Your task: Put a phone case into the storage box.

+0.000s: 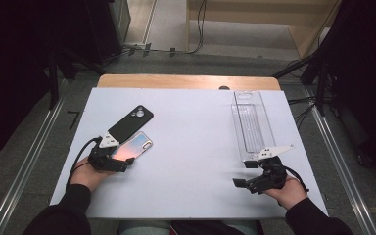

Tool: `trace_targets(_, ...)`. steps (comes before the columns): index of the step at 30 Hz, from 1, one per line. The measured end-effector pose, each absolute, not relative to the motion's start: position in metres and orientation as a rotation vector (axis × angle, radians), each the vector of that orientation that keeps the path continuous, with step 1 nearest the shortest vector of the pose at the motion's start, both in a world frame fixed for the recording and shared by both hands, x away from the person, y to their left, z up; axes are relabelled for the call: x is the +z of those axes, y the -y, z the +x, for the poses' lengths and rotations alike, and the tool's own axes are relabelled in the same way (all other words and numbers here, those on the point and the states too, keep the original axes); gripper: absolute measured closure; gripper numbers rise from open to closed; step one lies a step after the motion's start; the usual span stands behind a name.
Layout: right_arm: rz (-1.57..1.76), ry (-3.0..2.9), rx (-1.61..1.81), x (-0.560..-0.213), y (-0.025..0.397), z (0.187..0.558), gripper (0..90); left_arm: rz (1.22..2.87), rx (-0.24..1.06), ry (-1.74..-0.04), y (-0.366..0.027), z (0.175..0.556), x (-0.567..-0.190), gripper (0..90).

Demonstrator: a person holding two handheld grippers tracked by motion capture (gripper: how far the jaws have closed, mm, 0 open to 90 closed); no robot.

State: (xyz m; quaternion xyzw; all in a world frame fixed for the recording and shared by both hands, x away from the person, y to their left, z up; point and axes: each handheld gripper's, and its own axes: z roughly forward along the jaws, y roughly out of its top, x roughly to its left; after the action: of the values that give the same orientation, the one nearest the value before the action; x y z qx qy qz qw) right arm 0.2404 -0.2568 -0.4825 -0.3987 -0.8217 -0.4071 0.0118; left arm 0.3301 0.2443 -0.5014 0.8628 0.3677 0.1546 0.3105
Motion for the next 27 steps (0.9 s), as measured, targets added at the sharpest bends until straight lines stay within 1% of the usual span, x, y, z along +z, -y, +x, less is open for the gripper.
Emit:
trace_targets(13,-1.242,2.558,-1.271,-0.483,0.257,0.241,6.8,2.285,0.399,-0.989,-0.243,0.33,-0.499,16.9)
trace_targets(22,-1.241,2.557,-1.273,-0.483,0.257,0.241,6.8,2.258,0.348,-1.025,-0.244,0.333,-0.495,17.1)
trace_targets(27,-1.24,2.557,-1.274,-0.482,0.257,0.241,6.8,2.255,0.334,-1.0,-0.24,0.331,-0.49,17.2)
